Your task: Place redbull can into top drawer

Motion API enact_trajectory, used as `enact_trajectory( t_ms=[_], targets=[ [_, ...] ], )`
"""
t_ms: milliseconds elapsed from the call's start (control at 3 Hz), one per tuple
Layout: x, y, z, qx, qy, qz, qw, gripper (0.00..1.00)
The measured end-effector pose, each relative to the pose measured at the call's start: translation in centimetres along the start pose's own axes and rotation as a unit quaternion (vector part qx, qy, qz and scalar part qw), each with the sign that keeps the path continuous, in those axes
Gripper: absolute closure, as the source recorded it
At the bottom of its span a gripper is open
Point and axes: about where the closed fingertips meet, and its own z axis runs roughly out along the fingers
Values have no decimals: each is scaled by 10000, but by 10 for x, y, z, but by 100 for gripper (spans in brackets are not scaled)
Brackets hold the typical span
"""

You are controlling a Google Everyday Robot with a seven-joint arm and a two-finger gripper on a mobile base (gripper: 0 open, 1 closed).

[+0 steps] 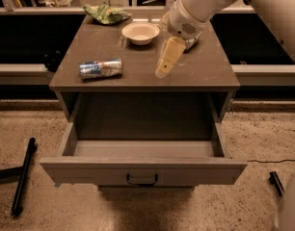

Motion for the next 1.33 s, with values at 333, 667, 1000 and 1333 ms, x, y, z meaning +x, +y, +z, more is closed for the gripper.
enact_trajectory(
  t_ms=[333,667,1000,1333],
  targets=[
    [-23,-16,34,-220,13,-243,9995,0],
    [-43,-21,58,-370,-14,-428,9984,0],
    [-59,-20,85,-406,-130,-506,9978,0],
    [-66,-19,118,-384,-300,-483,9976,0]
  ],
)
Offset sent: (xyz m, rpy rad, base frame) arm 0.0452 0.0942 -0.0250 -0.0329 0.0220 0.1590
